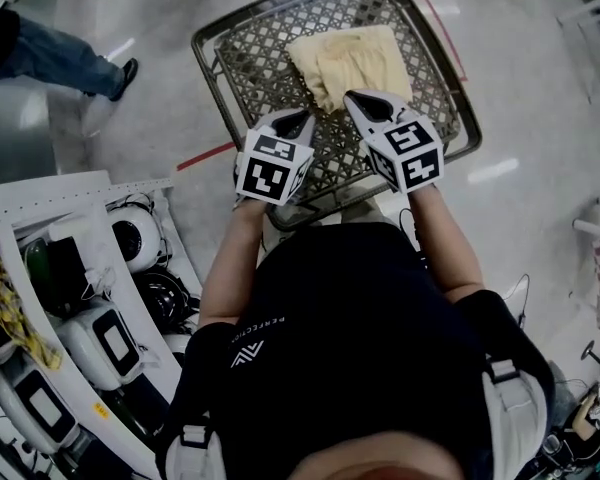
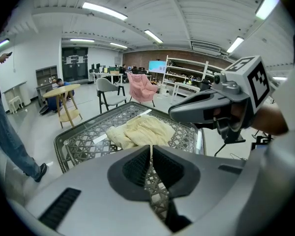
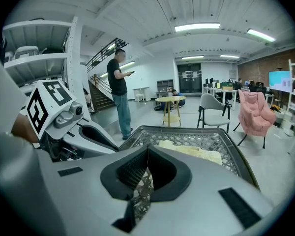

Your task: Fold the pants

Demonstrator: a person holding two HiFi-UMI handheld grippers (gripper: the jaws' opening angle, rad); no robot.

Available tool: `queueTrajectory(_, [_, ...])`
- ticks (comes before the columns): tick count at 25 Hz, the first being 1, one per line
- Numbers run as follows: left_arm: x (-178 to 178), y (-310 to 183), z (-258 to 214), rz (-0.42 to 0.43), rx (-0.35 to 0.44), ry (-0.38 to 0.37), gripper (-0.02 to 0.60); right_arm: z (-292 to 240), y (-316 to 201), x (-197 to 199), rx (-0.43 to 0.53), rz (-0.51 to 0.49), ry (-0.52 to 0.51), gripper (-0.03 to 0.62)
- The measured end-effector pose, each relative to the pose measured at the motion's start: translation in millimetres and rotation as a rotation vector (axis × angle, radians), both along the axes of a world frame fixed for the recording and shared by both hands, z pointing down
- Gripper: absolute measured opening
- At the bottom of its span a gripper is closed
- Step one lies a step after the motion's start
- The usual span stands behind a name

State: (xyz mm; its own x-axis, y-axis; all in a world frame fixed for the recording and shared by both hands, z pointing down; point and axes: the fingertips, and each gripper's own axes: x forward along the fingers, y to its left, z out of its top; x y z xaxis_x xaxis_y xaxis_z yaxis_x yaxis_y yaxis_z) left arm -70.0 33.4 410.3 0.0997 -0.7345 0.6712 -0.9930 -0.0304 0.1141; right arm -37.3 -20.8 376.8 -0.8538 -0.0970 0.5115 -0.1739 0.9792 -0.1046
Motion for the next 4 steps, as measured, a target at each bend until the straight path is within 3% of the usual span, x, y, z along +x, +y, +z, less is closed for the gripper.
queueTrajectory(4, [3.6,4.5,3.3,0.018,-0.020,-0.001,0.026,0.5,4.2,1.2,-0.015,0.001,-0.004,0.035])
